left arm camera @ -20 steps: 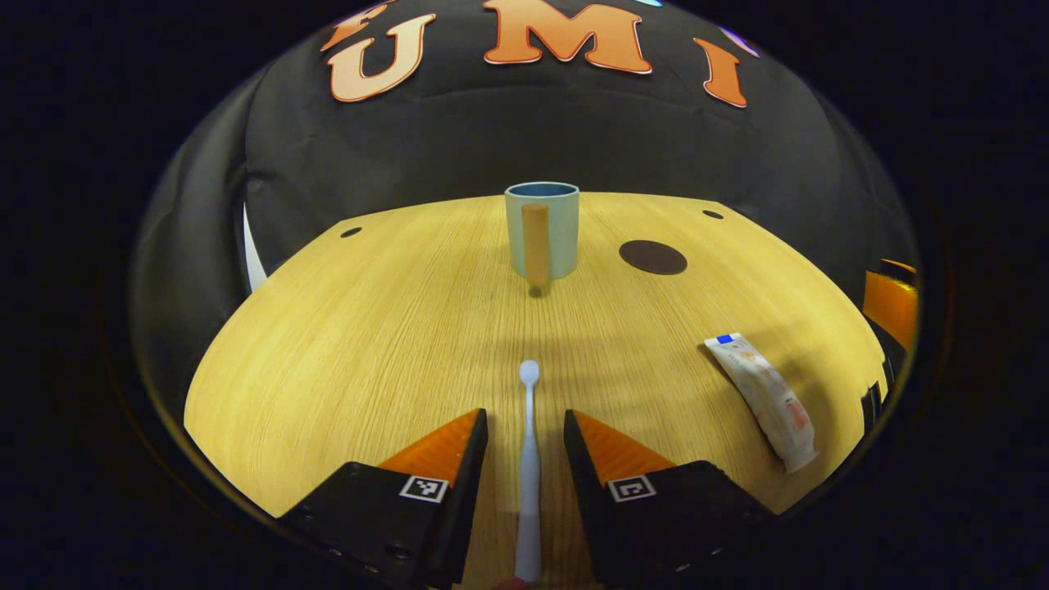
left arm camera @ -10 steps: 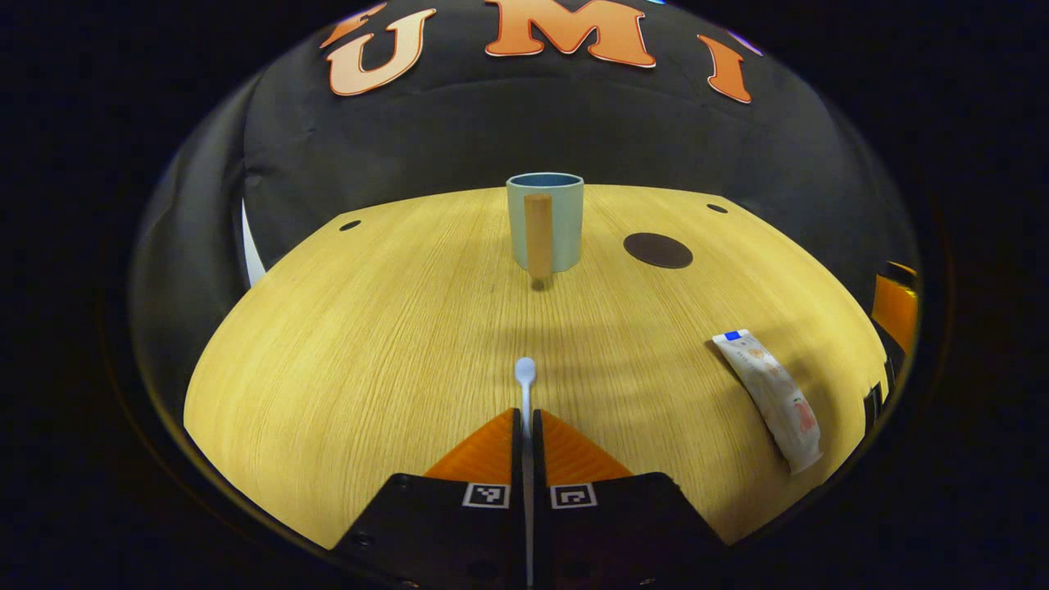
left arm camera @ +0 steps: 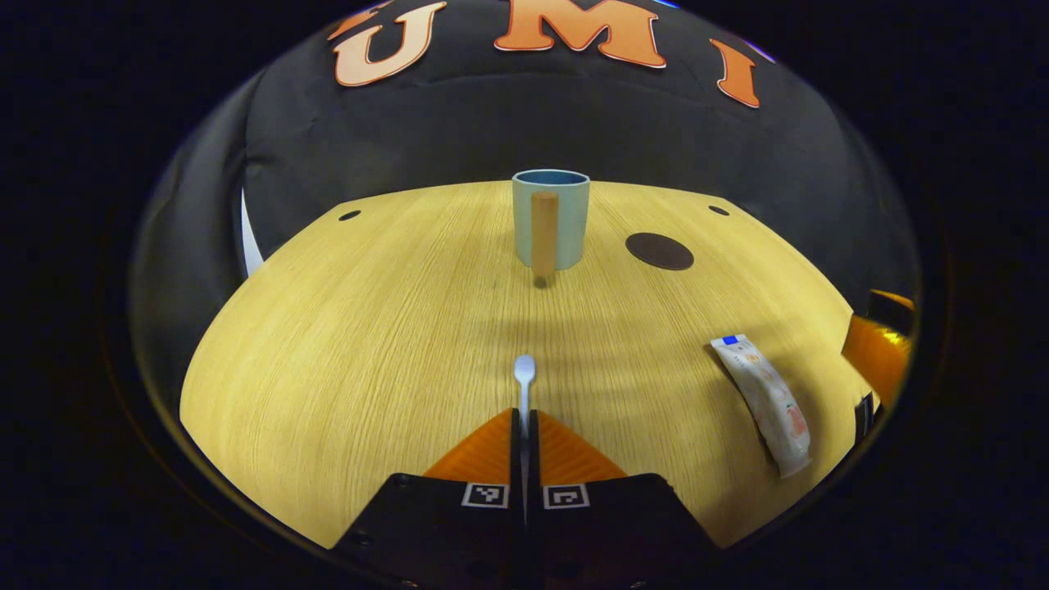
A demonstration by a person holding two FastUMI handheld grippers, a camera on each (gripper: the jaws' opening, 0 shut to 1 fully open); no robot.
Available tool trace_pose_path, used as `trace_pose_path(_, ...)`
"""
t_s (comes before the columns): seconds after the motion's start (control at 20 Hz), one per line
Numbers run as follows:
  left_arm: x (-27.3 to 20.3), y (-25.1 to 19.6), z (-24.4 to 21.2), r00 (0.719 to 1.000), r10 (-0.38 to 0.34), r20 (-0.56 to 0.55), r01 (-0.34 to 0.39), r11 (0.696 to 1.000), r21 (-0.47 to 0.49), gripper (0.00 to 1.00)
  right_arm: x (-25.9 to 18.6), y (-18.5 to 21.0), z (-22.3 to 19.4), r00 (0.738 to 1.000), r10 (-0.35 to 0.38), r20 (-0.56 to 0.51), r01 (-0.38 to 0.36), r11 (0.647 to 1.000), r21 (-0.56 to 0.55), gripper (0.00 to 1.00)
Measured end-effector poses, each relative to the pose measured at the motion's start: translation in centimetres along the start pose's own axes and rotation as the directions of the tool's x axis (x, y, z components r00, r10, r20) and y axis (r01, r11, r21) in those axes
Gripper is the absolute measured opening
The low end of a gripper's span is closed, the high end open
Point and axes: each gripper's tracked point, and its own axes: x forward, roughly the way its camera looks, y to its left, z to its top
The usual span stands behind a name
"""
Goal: Put the toothbrush and toothpaste on the desktop into the cup, then pick up the cup and place it on the coaster on the desktop.
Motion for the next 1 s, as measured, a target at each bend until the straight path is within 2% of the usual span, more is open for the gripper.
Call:
trace_pose_path(0.35, -2.5, 0.4, 4.0, 0.998, -0.012, 0.058, 0.013, 1.000, -0.027, 0.01, 3.1, 2.8, -2.7, 0.992, 0.067, -0.108, -0.068, 0.998, -0.004, 0.99)
trace_pose_path(0.6, -3.3, 0.8, 6.2, 0.995, -0.016, 0.095, 0.018, 0.999, -0.027, 0.01, 5.4, 3.2, -5.0, 0.975, 0.069, -0.213, -0.067, 0.998, 0.017, 0.96)
trace_pose_path(0.8, -3.9, 1.0, 7.1, 0.994, -0.019, 0.109, 0.023, 0.999, -0.032, 0.01, 6.0, 3.2, -6.7, 0.957, 0.080, -0.279, -0.069, 0.996, 0.051, 0.79)
trace_pose_path(0.85, -4.1, 1.1, 7.4, 0.994, -0.019, 0.111, 0.023, 0.999, -0.034, 0.01, 6.1, 3.2, -6.8, 0.954, 0.083, -0.289, -0.071, 0.996, 0.051, 0.66)
trace_pose_path(0.9, -4.1, 1.1, 7.7, 0.993, -0.020, 0.115, 0.024, 0.999, -0.035, 0.01, 6.3, 3.2, -6.8, 0.953, 0.079, -0.292, -0.068, 0.996, 0.049, 0.66)
trace_pose_path(0.95, -4.1, 1.1, 7.9, 0.993, -0.020, 0.118, 0.024, 0.999, -0.034, 0.01, 6.2, 3.0, -6.7, 0.953, 0.071, -0.294, -0.061, 0.997, 0.042, 0.52)
trace_pose_path(1.0, -4.2, 1.1, 8.3, 0.992, -0.021, 0.122, 0.025, 0.999, -0.033, 0.00, 6.4, 2.8, -6.8, 0.953, 0.074, -0.295, -0.064, 0.997, 0.045, 0.46)
